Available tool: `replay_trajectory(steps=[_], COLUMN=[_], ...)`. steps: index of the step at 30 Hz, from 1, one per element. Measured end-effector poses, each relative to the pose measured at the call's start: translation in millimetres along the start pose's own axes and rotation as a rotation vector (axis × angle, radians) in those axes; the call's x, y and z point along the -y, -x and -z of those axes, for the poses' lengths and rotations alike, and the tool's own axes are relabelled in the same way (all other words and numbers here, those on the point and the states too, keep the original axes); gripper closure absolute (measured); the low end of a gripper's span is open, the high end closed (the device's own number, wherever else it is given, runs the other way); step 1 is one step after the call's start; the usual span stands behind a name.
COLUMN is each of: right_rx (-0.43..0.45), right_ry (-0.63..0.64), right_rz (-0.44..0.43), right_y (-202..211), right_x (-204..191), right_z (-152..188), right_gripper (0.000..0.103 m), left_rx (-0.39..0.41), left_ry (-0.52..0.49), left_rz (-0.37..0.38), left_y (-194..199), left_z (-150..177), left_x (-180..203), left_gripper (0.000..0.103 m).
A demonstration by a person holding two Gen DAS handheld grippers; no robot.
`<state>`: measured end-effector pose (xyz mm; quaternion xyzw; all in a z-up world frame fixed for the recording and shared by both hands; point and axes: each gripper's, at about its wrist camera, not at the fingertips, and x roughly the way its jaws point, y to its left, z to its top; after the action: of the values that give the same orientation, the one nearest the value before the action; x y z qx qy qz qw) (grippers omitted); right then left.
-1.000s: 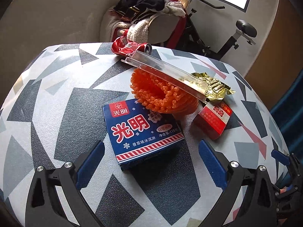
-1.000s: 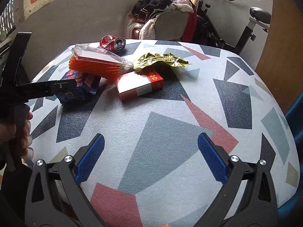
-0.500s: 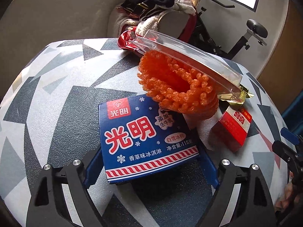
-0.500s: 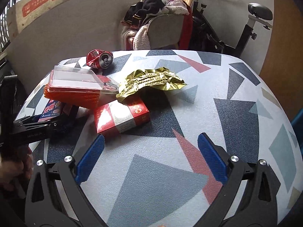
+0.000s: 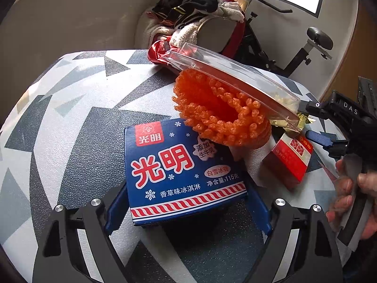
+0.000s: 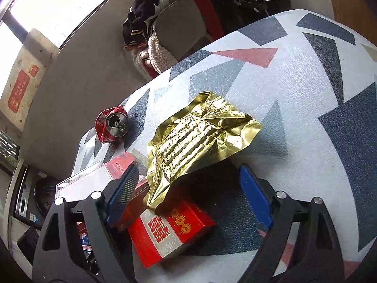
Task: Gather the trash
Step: 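Grasp the gold foil wrapper with the right tool and lift it, then carry the gold foil down to the bin with the right tool while the left tool holds the blue box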
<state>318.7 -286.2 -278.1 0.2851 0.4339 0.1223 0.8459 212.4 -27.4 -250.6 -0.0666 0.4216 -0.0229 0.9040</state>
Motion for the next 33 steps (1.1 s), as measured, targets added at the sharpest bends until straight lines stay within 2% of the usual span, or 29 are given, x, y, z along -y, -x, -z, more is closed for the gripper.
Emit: replay_trajectory(steps=[2, 6, 10, 13, 19, 22, 27, 33], right_rx=[0.023, 0.03, 0.054, 0.098, 0.148, 0.165, 0.184, 0.175], right_ry=[-0.047, -0.1, -0.153, -0.115, 0.004, 0.042, 0.169, 0.229], right_rz=[-0.014, 0.024, -0.022, -0.051, -0.036, -0.033, 0.021, 0.051], right_y=[-4.9, -14.7, -11.1, 5.8, 45.9, 70.0, 108.0, 136.6], right_x=[2.6, 7.7, 13.3, 5.4, -15.6, -22.7, -37.1, -36.8], right_z=[-5.0, -11.6, -11.9, -11.7, -13.8, -12.0, 3.9, 30.2], right_gripper=[0.024, 0.061, 0.078, 0.085, 0.089, 0.089, 0.089, 0.089], left_rx=[0.001, 0.0, 0.001, 0.0, 0.001, -0.002, 0.012, 0.031], left_ry=[0.0, -0.002, -0.003, -0.003, -0.032, -0.041, -0.038, -0.055], left_rz=[0.001, -0.002, -0.003, 0.001, -0.019, -0.004, -0.019, -0.047], left_y=[-0.1, -0.4, -0.5, -0.5, 1.4, 3.4, 16.1, 41.6], left_z=[-0.1, 0.3, 0.4, 0.2, -0.4, -2.8, -3.9, -0.8], left_x=[-0.4, 0.2, 0.3, -0.6, 4.5, 3.3, -2.1, -6.7], left_gripper=[0.019, 0.019, 0.019, 0.019, 0.022, 0.022, 0.023, 0.024])
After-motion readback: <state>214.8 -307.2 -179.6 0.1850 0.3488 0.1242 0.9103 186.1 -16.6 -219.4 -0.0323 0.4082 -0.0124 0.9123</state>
